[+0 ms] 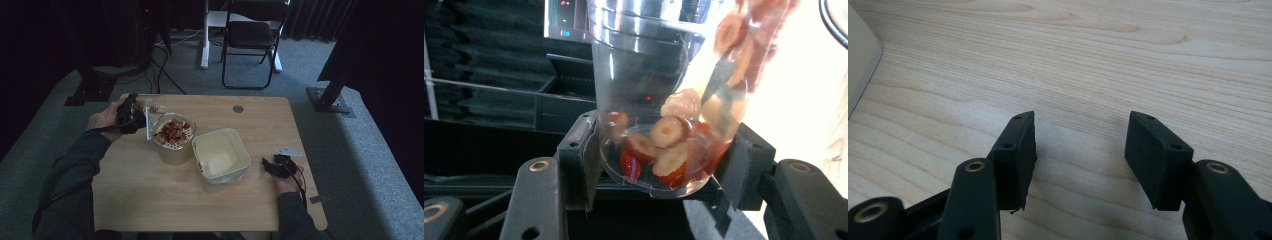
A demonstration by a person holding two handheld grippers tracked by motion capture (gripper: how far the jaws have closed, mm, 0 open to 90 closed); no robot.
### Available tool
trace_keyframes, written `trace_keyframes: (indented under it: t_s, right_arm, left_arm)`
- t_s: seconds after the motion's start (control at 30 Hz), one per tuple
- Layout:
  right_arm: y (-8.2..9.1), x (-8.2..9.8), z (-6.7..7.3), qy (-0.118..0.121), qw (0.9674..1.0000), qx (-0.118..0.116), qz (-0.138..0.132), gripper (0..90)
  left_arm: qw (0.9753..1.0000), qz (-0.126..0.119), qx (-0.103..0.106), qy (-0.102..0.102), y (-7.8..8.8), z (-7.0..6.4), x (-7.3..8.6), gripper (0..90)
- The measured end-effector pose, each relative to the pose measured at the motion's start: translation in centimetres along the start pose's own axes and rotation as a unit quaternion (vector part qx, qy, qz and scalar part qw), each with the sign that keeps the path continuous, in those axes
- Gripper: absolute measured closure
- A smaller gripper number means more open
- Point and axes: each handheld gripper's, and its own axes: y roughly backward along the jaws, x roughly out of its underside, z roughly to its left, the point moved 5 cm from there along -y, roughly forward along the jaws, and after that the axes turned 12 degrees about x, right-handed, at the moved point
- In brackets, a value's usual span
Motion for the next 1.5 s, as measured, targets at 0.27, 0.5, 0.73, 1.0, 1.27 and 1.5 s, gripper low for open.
trace_keyframes:
  t_s: [0.27, 0.5, 0.73, 1.0, 1.27, 1.5]
  right_arm:
    - [0.0, 0.0, 0.0, 0.0, 1.0, 0.0, 0.0, 45.6]
    - [0.0, 0.0, 0.0, -0.001, 1.0, -0.001, 0.0, 45.6]
    - [0.0, 0.0, 0.0, -0.001, 1.0, -0.001, 0.0, 45.6]
    - [0.0, 0.0, 0.0, 0.0, 1.0, 0.0, 0.0, 45.6]
    - [0.0, 0.0, 0.0, 0.0, 1.0, 0.0, 0.0, 45.6]
    - [0.0, 0.0, 0.0, -0.001, 1.0, -0.001, 0.0, 45.6]
  left_arm:
    - [0.9979, 0.017, -0.02, -0.06, 0.2, 0.3, -0.6, 42.5]
    - [0.9949, 0.023, -0.028, -0.094, 0.2, 0.1, -1.0, 42.6]
    - [0.9951, 0.02, -0.031, -0.091, 0.3, 0.3, -1.1, 42.9]
    - [0.9939, 0.023, -0.028, -0.104, 0.3, 0.1, -0.9, 43.4]
    - [0.9955, 0.013, -0.025, -0.09, 0.4, 0.0, -1.2, 43.9]
    - [0.9956, 0.013, -0.004, -0.093, 0.2, -0.4, -1.3, 44.1]
